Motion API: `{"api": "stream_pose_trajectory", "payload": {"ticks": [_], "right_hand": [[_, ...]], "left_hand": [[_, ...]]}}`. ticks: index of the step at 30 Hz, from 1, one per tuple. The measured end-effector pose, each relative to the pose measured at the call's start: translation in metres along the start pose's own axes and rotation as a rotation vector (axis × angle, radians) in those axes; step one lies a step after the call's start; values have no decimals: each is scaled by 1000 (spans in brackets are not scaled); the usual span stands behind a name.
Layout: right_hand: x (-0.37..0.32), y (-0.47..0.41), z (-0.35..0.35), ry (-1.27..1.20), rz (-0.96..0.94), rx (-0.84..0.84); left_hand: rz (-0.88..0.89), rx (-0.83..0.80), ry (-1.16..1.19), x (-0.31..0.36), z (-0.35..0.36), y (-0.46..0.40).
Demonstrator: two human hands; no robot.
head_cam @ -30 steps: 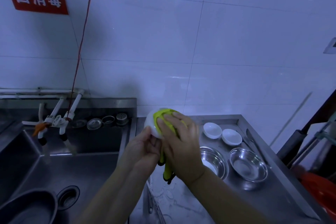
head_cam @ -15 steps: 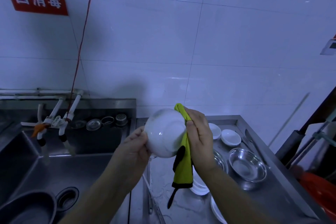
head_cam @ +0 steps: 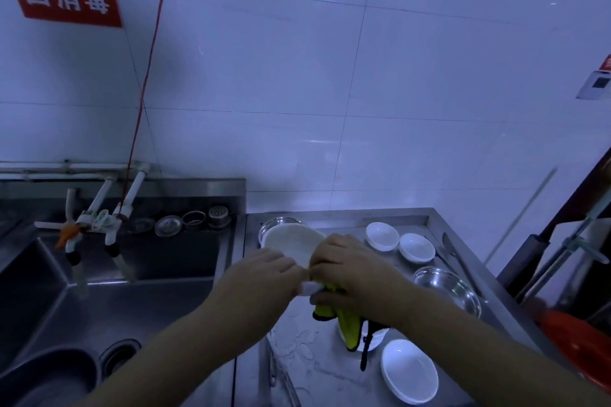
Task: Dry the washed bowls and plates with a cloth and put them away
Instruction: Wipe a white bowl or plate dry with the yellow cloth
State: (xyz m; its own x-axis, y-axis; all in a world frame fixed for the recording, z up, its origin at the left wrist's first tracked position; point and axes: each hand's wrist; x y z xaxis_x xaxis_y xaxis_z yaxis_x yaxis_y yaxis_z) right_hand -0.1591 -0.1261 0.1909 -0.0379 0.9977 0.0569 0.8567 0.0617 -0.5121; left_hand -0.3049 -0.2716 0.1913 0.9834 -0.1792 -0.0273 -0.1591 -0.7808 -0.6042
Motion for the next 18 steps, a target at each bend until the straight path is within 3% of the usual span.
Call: {"api": "stream_pose_trajectory", "payload": {"ticks": [2,5,7,11,14,18], "right_hand": [[-2,9,6,69,-66,55],[0,21,11,201,-159,133],[-1,25,13,243,-189,177],[-4,27,14,231,-228,266],[-4,31,16,237,-221,280],[-8,36,25,244,-156,209]], "left_hand": [[-103,98,110,-6,1,7],[-521,248,385,-25,5,9],[-728,134,566,-37,13,8],[-1081,-187,1302,-46,27,7],[-1143,-179,1517,-46,35,9],[-1150,-102,1532,-38,49,11]]}}
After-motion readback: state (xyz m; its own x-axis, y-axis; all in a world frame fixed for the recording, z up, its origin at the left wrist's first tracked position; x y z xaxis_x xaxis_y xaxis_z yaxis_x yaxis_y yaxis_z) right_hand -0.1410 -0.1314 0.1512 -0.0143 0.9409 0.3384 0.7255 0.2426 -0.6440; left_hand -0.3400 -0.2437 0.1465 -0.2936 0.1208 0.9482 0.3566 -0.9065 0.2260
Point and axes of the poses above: each hand's wrist, its own y-axis away from the middle knuckle, its own z-axis out of the palm, x = y × z, and after that the axes turned 9 degrees about x, right-handed
